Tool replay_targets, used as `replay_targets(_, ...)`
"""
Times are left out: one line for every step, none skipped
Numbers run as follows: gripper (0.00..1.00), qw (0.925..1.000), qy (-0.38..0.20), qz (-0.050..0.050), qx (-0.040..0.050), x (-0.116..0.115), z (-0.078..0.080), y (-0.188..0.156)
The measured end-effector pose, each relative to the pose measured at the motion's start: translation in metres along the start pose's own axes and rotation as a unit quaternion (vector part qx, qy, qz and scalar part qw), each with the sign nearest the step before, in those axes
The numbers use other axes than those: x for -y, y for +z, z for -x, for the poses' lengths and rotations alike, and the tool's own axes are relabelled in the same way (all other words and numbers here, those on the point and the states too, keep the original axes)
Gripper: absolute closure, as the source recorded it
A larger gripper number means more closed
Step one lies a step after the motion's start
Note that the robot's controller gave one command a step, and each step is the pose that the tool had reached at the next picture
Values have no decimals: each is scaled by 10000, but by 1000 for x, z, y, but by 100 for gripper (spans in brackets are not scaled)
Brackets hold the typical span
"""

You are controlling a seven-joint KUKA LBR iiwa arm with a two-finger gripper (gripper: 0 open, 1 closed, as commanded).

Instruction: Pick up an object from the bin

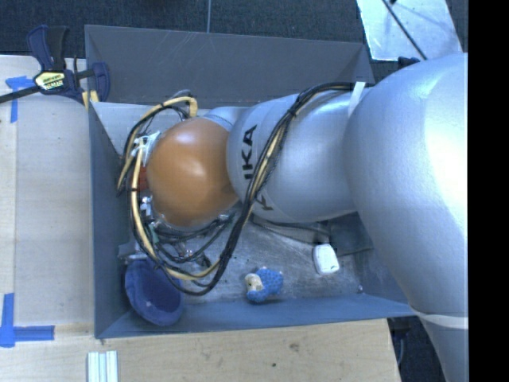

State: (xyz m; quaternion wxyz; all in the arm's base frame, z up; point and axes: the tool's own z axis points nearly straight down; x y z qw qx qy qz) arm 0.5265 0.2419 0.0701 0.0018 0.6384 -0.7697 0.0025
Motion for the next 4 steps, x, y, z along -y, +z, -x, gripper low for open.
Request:
replay_targets(0, 10000, 23, 16, 6, 1, -2, 0)
replay_targets(100, 10000, 27, 11, 25, 1, 0, -1)
replay_targets(100, 10000, 47, -24, 59, 3, 0, -59)
replay_targets(100, 10000, 66, -23, 57, 5, 1, -103)
